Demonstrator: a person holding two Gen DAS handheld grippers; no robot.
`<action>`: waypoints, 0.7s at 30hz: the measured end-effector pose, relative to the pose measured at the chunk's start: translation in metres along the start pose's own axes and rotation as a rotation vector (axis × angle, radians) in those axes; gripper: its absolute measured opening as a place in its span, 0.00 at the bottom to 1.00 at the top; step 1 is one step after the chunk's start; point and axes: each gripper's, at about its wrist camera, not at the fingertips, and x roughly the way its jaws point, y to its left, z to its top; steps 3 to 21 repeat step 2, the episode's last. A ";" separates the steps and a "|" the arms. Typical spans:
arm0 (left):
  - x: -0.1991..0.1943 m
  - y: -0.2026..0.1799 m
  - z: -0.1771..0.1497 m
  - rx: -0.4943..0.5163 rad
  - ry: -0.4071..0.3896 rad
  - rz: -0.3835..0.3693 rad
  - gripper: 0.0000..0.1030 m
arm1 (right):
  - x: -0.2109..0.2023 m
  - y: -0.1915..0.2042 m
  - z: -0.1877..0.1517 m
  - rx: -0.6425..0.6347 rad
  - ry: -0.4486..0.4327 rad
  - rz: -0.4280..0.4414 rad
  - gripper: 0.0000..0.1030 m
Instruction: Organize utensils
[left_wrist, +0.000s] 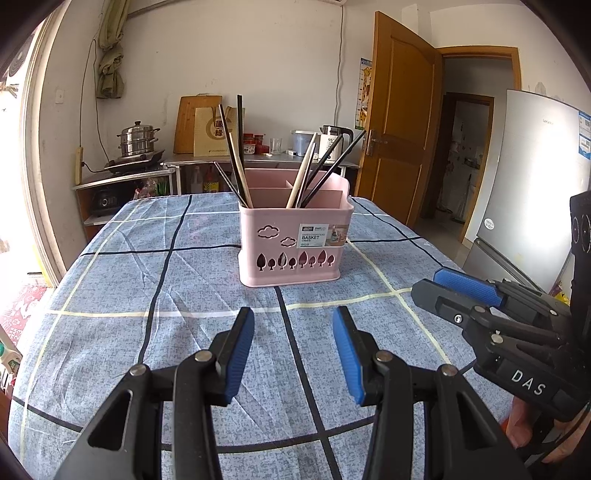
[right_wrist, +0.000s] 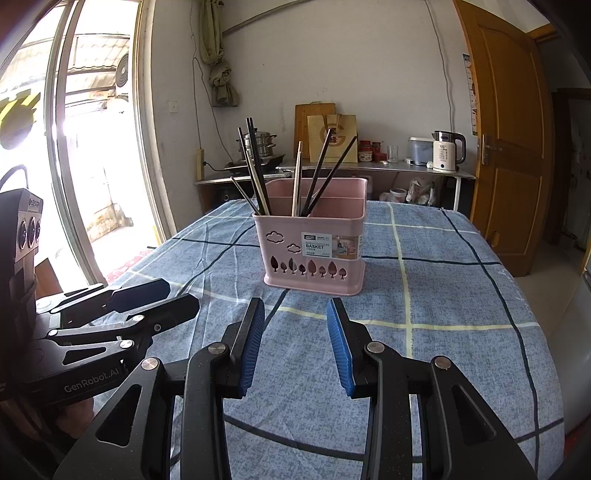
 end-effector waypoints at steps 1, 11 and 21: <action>0.000 0.000 0.000 -0.003 0.000 0.000 0.45 | 0.000 0.000 0.000 0.000 -0.001 -0.001 0.35; 0.000 0.001 0.000 -0.005 0.001 -0.001 0.45 | 0.000 0.000 0.000 0.001 -0.001 0.000 0.35; 0.000 0.001 0.000 -0.005 0.001 -0.001 0.45 | 0.000 0.000 0.000 0.001 -0.001 0.000 0.35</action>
